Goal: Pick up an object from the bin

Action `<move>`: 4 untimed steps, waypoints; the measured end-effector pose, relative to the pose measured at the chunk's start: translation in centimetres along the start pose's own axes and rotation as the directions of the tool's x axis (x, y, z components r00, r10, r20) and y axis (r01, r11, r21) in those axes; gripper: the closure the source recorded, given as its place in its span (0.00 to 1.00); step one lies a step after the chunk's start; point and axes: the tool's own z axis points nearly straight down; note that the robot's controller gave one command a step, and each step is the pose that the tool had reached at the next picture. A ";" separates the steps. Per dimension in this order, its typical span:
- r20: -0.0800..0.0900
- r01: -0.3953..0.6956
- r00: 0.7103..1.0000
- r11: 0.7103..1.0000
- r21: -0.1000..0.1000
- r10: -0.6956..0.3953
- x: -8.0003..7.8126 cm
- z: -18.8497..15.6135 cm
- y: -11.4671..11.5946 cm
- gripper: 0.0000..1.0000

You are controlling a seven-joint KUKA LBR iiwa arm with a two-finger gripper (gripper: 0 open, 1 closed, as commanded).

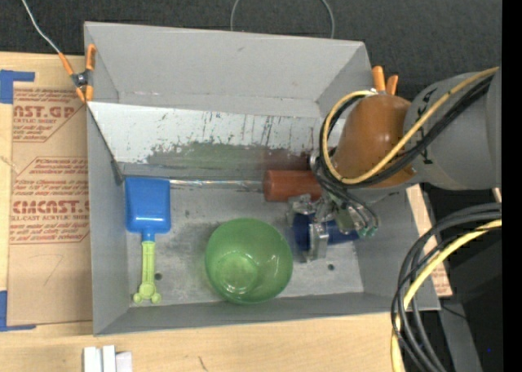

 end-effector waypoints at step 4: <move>0.003 0.002 1.000 1.000 -0.002 -0.002 0.0 -6.3 0.4 1.00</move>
Offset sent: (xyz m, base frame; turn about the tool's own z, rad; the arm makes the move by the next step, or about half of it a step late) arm -0.0056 0.0073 0.0233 -0.0080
